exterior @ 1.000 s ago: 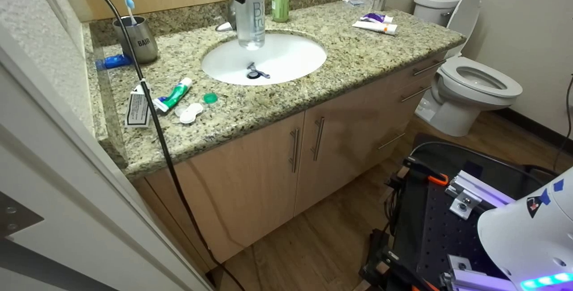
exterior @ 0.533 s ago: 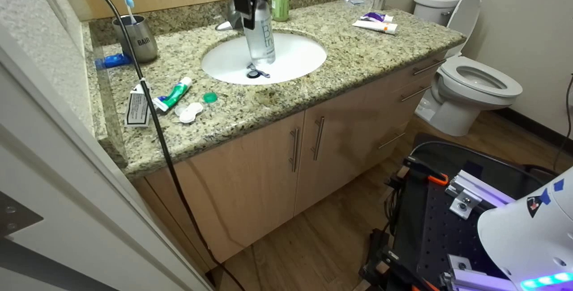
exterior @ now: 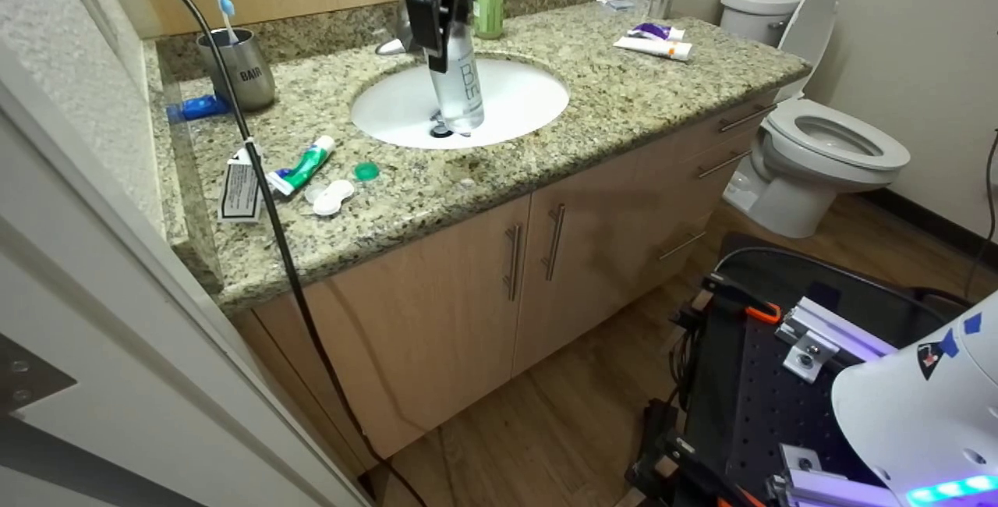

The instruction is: Move the clear bottle to the left side of the counter

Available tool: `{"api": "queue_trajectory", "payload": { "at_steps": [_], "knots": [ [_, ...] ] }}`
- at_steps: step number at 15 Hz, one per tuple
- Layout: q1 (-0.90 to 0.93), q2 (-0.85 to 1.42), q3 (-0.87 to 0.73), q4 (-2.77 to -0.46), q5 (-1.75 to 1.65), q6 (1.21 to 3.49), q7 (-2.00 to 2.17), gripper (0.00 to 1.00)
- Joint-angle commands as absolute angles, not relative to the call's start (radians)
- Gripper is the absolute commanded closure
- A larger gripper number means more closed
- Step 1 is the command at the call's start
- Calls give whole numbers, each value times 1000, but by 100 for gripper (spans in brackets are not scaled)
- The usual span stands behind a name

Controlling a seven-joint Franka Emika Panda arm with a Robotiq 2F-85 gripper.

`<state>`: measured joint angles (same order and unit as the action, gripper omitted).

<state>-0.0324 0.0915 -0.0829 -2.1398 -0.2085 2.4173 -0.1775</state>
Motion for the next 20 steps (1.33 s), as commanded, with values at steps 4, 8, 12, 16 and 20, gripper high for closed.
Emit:
{"api": "queue_trajectory", "payload": {
  "at_steps": [4, 8, 12, 16, 20],
  "knots": [
    [-32, 82, -18, -2275, -99, 2510, -246, 62],
    [-14, 14, 19, -2379, -50, 2689, -294, 62],
    [-17, 14, 1, -2421, -130, 2823, -274, 62],
    [-37, 45, -39, -2421, -199, 2859, -248, 62],
    [-52, 107, -23, -2318, 17, 2726, -306, 62]
  ]
}}
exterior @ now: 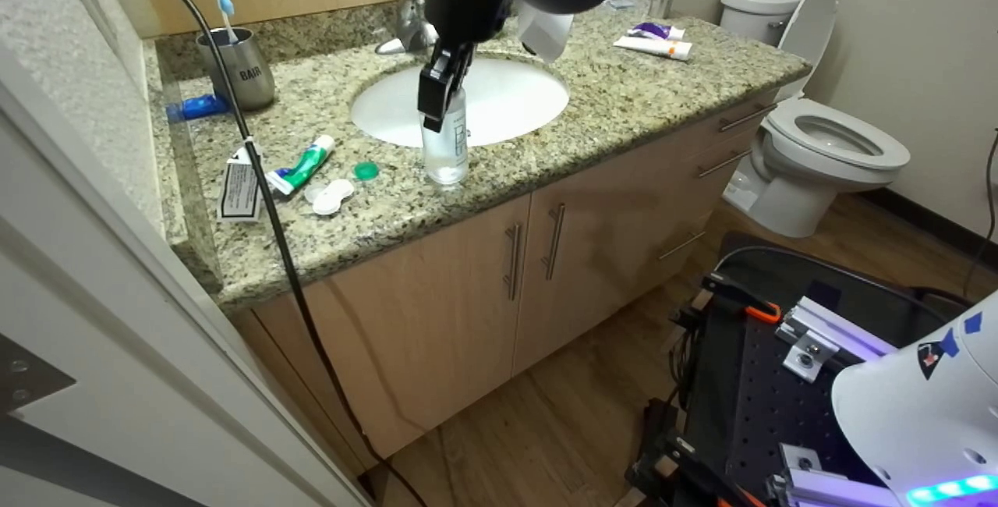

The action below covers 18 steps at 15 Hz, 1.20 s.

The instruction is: Move the clear bottle to the left side of the counter

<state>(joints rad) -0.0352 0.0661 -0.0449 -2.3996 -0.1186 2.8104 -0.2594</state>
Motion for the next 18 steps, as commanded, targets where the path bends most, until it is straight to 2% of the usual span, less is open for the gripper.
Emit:
{"api": "queue_trajectory", "payload": {
  "at_steps": [1, 5, 12, 18],
  "knots": [
    [-55, 123, -20, -2288, 61, 2699, -304, 62],
    [-74, 153, -39, -2174, 100, 2641, -286, 62],
    [-33, 240, -54, -2130, -106, 2512, -72, 62],
    [18, 249, -5, -2150, -95, 2575, -22, 62]
  ]
}}
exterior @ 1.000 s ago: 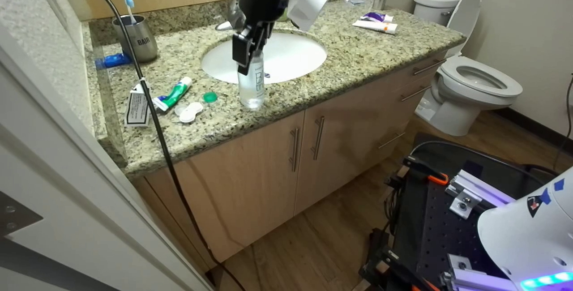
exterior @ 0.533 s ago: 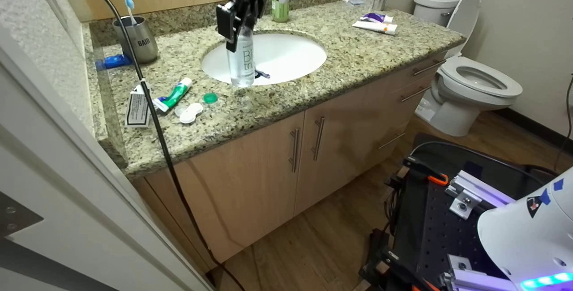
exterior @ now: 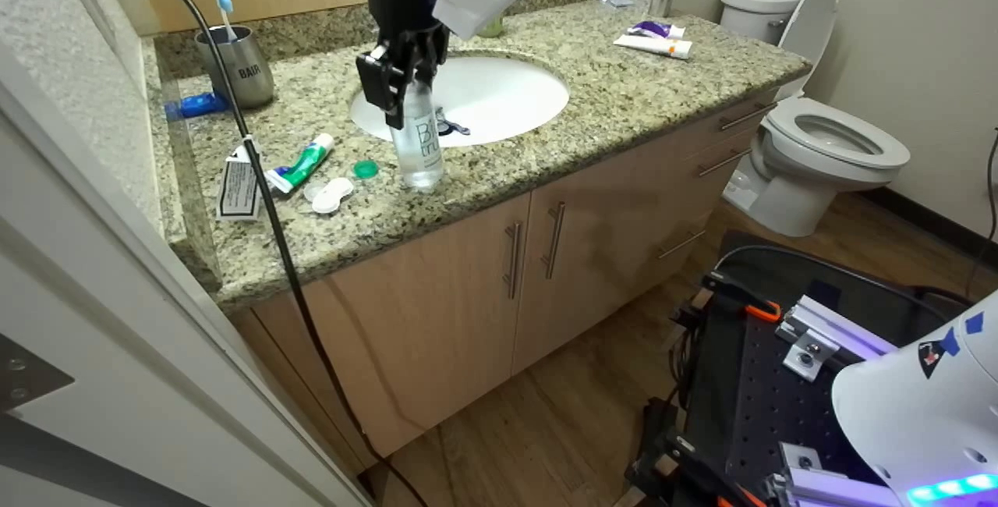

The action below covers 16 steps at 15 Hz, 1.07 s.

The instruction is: Move the clear bottle to the left side of the counter

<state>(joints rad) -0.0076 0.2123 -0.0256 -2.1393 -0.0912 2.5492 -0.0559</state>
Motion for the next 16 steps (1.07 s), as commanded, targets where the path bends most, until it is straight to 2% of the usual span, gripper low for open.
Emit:
{"api": "queue_trajectory", "payload": {
  "at_steps": [1, 10, 16],
  "knots": [
    [24, 250, 0, -2150, -94, 2581, -16, 62],
    [73, 255, -36, -2176, -288, 2669, 138, 62],
    [-37, 231, -34, -2137, -91, 2575, -37, 62]
  ]
}}
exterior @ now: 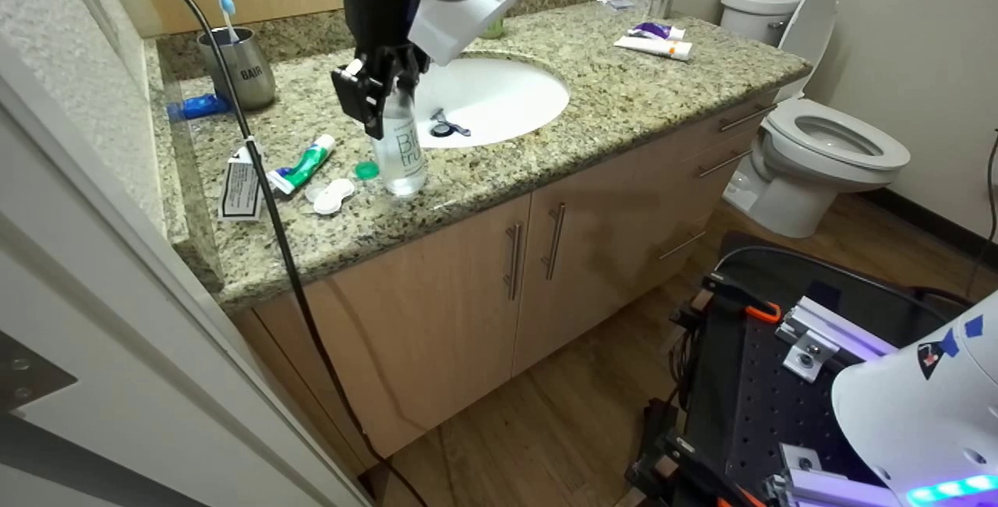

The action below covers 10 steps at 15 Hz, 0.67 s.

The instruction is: Move the clear bottle to the left side of the counter

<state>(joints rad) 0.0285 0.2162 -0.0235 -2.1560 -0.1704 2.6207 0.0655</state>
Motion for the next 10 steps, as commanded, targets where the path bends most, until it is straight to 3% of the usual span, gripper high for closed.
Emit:
{"api": "queue_trajectory", "payload": {
  "at_steps": [1, 5, 10],
  "knots": [
    [-52, 230, -42, -2128, -73, 2557, -53, 12],
    [-102, 214, -60, -2111, -37, 2511, -135, 0],
    [-123, 195, -58, -2095, -14, 2429, -207, 0]
  ]
}}
